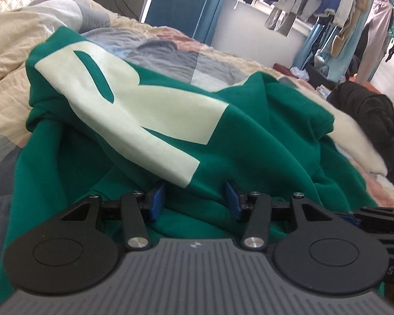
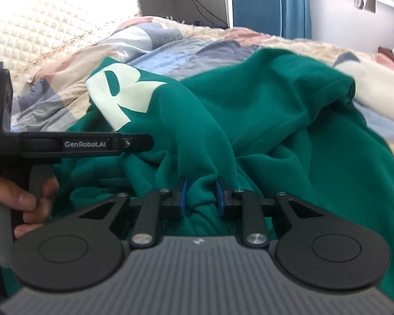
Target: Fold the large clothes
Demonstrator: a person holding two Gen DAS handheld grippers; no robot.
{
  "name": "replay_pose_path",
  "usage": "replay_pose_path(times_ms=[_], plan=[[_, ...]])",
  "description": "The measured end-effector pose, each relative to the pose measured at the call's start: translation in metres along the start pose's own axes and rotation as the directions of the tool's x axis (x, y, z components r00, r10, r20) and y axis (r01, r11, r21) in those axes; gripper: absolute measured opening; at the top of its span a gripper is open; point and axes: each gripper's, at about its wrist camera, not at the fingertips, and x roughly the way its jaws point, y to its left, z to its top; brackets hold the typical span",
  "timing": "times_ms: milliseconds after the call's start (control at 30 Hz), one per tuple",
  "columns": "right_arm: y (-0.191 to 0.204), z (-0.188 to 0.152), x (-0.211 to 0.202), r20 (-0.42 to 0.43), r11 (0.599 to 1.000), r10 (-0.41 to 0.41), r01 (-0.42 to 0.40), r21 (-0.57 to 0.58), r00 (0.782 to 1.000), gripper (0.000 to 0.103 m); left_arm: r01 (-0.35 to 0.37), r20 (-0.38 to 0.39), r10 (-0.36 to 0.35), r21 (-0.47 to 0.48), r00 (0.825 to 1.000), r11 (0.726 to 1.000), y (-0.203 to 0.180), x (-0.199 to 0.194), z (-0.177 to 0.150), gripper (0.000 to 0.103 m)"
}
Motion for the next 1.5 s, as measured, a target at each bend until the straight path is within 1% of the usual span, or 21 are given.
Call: replay_pose_path(times_ms=[67,200,300,367,433,500,600,667,800,933,1000,1100,1167,1233,1267,1300,1400,1500], plan=[[-0.007,0.001,0.007,-0.007,1.000,0.016,-0.016,0.027,1.000,0.025,-0.012,0.009,0.012,0.004,1.000,1.000,-0.002,0.004,-0.003,0.055],[-0.014,0.000,0.014,-0.009,0.998,0.037,-0.036,0.056,0.999,0.025,-0.021,0.040,0.021,0.006,0.999,1.000,-0.005,-0.001,-0.007,0.055],[-0.015,0.001,0.010,0.002,0.997,0.045,-0.045,0.067,0.999,0.025,-0.010,0.054,0.011,-0.017,0.998,1.000,-0.004,-0.017,-0.005,0.055],[-0.021,0.004,0.002,0.015,0.992,0.065,-0.066,0.105,0.998,0.026,-0.013,0.058,0.015,-0.032,0.998,0.999,-0.004,-0.032,-0.004,0.055],[-0.027,0.011,-0.014,0.046,0.986,0.076,-0.082,0.147,0.996,0.027,0.003,0.065,-0.001,-0.041,0.998,0.999,-0.005,-0.051,-0.004,0.055],[-0.029,0.017,-0.035,0.083,0.985,0.075,-0.087,0.149,0.994,0.027,0.011,0.082,-0.010,-0.021,0.997,1.000,-0.010,-0.072,-0.007,0.055],[-0.032,0.020,-0.069,0.119,0.984,0.055,-0.074,0.160,0.991,0.027,-0.002,0.100,0.001,0.016,0.995,1.000,-0.017,-0.106,-0.018,0.055],[-0.038,0.021,-0.090,0.131,0.978,0.064,-0.089,0.187,0.989,0.027,-0.004,0.096,0.003,0.008,0.995,1.000,-0.018,-0.125,-0.026,0.055],[-0.051,0.022,-0.126,0.115,0.976,0.053,-0.076,0.203,0.992,0.028,-0.003,0.093,0.005,-0.017,0.996,1.000,-0.016,-0.162,-0.031,0.055],[-0.068,0.020,-0.167,0.106,0.986,0.024,-0.041,0.159,0.994,0.028,-0.011,0.077,0.014,-0.047,0.997,0.999,-0.009,-0.192,-0.037,0.055],[-0.082,0.018,-0.187,0.105,0.987,0.013,-0.030,0.161,0.994,0.028,-0.017,0.060,0.020,-0.058,0.998,0.998,-0.004,-0.204,-0.041,0.055],[-0.107,0.009,-0.208,0.092,0.979,0.003,-0.022,0.200,0.996,0.028,-0.031,0.029,0.033,-0.082,0.999,0.996,0.007,-0.213,-0.045,0.055],[-0.121,0.002,-0.217,0.069,0.980,-0.030,0.016,0.198,0.997,0.028,-0.044,0.006,0.045,-0.102,0.999,0.994,0.014,-0.217,-0.048,0.055],[-0.135,-0.007,-0.224,0.050,0.976,-0.085,0.073,0.204,0.995,0.035,-0.059,-0.012,0.058,-0.124,0.998,0.991,0.021,-0.218,-0.049,0.056],[-0.141,-0.011,-0.225,0.040,0.974,-0.097,0.087,0.211,0.995,0.045,-0.066,-0.021,0.064,-0.133,0.998,0.989,0.025,-0.218,-0.050,0.056],[-0.148,-0.016,-0.226,0.029,0.970,-0.102,0.093,0.224,0.994,0.051,-0.072,-0.031,0.068,-0.143,0.997,0.987,0.029,-0.218,-0.050,0.056],[-0.165,-0.031,-0.225,-0.012,0.961,-0.106,0.106,0.255,0.994,0.053,-0.089,-0.063,0.079,-0.181,0.995,0.979,0.042,-0.214,-0.051,0.059],[-0.173,-0.046,-0.218,-0.059,0.962,-0.113,0.124,0.242,0.992,0.054,-0.108,-0.095,0.088,-0.228,0.992,0.968,0.053,-0.210,-0.053,0.060]])
